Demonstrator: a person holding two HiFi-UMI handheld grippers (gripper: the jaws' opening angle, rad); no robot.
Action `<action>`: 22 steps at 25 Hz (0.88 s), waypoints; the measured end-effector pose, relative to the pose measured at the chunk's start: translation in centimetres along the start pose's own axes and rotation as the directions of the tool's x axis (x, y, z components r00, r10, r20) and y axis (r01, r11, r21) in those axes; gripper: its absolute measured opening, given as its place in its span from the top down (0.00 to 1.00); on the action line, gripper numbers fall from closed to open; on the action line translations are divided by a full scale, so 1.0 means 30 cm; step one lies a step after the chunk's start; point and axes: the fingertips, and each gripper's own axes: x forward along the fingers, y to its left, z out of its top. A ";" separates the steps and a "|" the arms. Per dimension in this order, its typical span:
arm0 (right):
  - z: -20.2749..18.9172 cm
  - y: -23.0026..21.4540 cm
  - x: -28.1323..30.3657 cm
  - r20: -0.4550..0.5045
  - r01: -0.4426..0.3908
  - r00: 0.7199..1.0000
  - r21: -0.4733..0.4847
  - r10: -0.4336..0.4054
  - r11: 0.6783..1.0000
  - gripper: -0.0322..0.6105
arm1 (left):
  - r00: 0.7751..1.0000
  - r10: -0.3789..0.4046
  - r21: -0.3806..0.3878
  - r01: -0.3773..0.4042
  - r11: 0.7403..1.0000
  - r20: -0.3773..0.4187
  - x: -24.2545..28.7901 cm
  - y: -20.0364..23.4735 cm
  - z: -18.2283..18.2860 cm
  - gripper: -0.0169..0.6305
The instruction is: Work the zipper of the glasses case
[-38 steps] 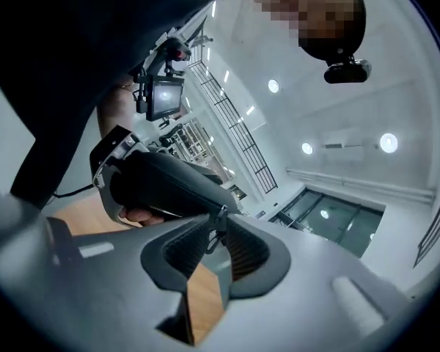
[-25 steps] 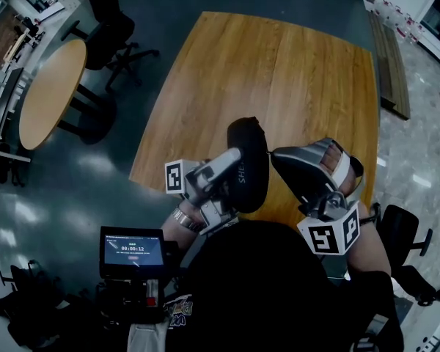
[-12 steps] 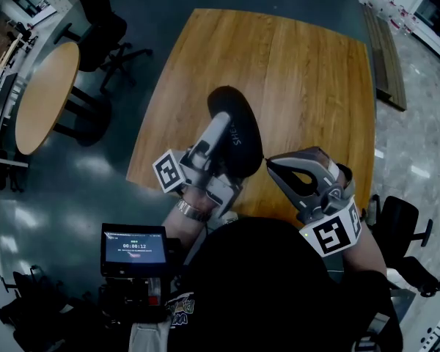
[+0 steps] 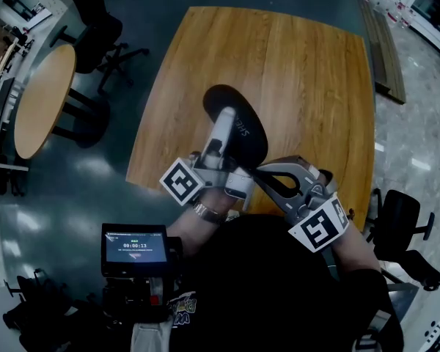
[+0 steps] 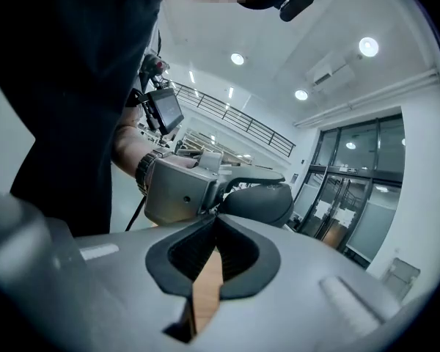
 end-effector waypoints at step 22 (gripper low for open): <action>-0.086 -0.288 -0.163 0.065 0.311 0.925 0.436 -0.374 0.845 0.94 | 0.987 -0.084 -0.001 0.084 0.996 -0.138 -0.097 0.009 -0.102 0.59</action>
